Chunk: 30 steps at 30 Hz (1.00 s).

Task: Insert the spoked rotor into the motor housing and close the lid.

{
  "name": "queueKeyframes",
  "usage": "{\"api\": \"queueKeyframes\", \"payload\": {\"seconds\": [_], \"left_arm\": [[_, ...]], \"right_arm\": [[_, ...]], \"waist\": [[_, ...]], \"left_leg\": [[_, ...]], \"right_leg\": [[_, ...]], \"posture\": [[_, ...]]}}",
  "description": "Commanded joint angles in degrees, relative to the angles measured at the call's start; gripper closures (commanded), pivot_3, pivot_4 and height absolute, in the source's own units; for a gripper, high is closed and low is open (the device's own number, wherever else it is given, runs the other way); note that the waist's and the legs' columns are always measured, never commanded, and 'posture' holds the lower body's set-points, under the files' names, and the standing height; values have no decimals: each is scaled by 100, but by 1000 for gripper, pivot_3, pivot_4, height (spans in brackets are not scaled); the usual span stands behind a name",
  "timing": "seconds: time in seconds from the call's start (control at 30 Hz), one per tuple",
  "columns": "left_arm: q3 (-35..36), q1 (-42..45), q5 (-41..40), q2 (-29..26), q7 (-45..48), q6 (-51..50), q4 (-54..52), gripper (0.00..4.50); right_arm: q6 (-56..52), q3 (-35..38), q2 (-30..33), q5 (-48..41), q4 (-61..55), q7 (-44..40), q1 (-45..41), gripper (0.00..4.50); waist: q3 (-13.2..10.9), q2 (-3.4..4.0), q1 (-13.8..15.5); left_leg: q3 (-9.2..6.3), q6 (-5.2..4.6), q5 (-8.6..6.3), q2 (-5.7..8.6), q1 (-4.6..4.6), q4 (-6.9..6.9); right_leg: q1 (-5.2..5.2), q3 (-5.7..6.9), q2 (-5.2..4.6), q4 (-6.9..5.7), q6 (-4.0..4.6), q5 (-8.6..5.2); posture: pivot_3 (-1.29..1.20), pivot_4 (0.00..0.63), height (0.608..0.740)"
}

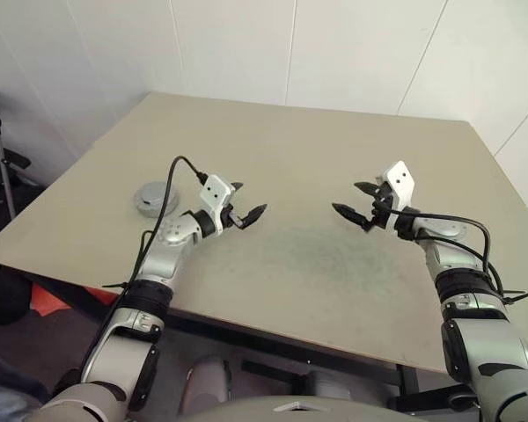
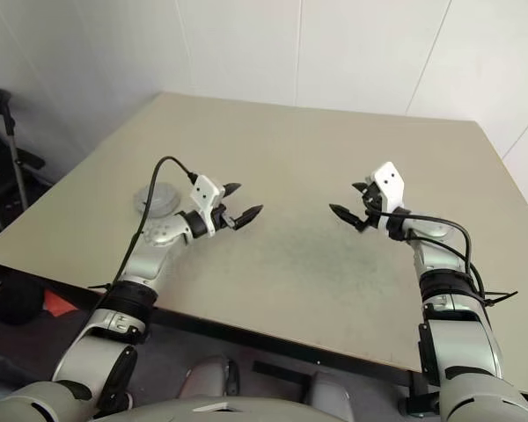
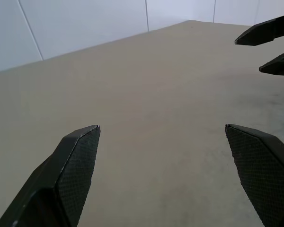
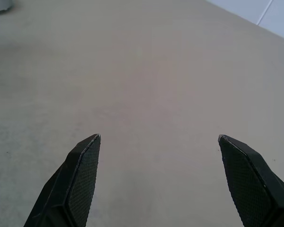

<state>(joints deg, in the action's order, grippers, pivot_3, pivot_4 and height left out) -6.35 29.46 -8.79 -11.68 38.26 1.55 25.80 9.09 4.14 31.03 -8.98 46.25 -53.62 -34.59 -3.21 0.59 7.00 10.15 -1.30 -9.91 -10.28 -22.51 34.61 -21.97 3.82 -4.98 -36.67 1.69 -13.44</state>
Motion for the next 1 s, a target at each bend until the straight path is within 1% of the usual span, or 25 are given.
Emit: {"api": "queueKeyframes", "payload": {"seconds": [0.03,0.3,0.57,1.0], "left_arm": [[57,220,38,38,-24,159,-20,21],[101,359,35,39,65,254,149,21],[149,524,59,-59,68,336,292,21],[305,472,4,-94,8,250,108,21]], "right_arm": [[14,138,105,-94,-354,25,-38,0],[-128,221,124,-150,-660,143,151,0],[-4,157,-42,-95,-375,264,-135,0],[70,127,-145,-79,-141,228,-279,0]], "waist": [[0,0,-4],[0,0,1],[0,0,-4],[-1,1,-2]], "left_leg": [[0,0,0,0,0,0],[0,-2,-1,0,-3,-2],[1,-2,-1,0,-4,-6],[2,-2,-2,0,-16,-13]], "right_leg": [[-1,0,0,0,0,0],[-1,0,0,6,0,0],[-4,0,0,8,0,0],[-16,0,0,15,0,0]], "posture": [[0,0,740],[0,0,740],[0,0,740],[0,0,740]]}}
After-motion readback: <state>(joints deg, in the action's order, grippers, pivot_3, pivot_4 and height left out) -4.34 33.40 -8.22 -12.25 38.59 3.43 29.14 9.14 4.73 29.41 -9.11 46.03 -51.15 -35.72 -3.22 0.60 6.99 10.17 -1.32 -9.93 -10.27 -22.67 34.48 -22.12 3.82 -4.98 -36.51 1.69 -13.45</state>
